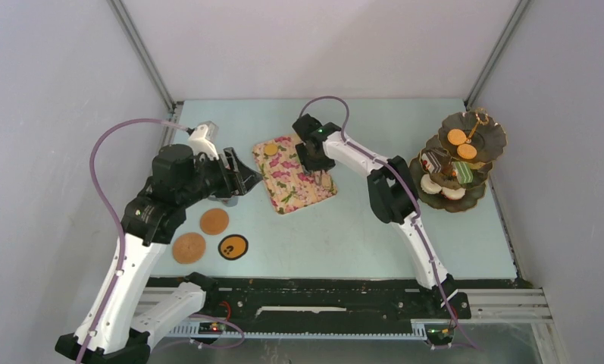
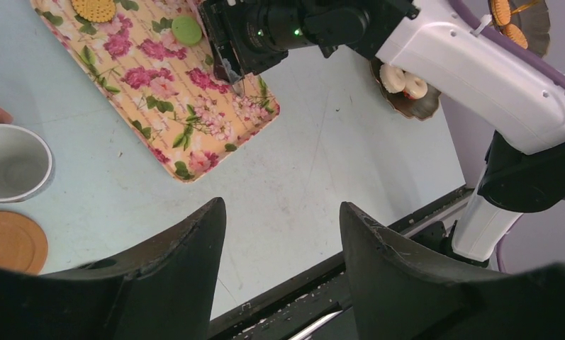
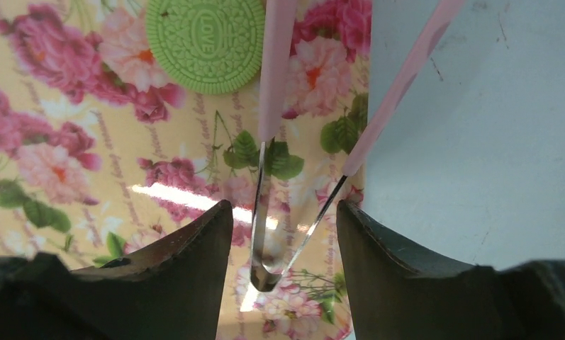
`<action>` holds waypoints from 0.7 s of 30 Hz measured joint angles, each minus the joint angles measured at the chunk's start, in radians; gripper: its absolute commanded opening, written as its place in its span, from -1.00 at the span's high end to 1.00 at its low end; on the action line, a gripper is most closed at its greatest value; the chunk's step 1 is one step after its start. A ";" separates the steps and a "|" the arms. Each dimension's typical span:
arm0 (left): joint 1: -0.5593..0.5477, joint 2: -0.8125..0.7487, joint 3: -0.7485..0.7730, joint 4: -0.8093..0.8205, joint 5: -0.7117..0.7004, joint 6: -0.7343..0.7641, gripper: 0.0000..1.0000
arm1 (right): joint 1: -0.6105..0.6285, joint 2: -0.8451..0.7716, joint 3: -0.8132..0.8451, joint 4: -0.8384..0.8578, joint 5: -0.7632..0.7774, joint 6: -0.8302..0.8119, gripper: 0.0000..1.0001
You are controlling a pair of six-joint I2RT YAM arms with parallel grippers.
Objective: Serve the afternoon tea
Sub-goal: Pick up the clamp from the tray.
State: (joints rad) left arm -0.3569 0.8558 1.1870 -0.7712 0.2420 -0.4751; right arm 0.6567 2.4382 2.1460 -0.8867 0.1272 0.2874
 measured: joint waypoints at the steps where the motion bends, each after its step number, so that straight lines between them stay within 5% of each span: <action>1: 0.000 -0.001 0.000 0.000 0.000 -0.004 -0.32 | 0.005 0.000 -0.011 0.009 0.024 0.015 -0.14; 9: 0.000 -0.031 -0.002 -0.002 0.001 -0.016 -0.32 | 0.040 -0.011 -0.062 0.085 0.183 0.051 0.18; 15: 0.000 -0.074 -0.026 -0.005 0.000 -0.023 -0.31 | 0.036 -0.011 -0.066 0.098 0.226 0.045 0.66; 21: 0.000 -0.099 -0.030 -0.021 0.000 -0.028 -0.31 | 0.015 -0.044 -0.080 0.084 0.185 0.043 0.74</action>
State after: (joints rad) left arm -0.3569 0.7567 1.1572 -0.7925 0.2417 -0.5034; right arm 0.6720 2.3939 2.0655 -0.8028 0.3126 0.3305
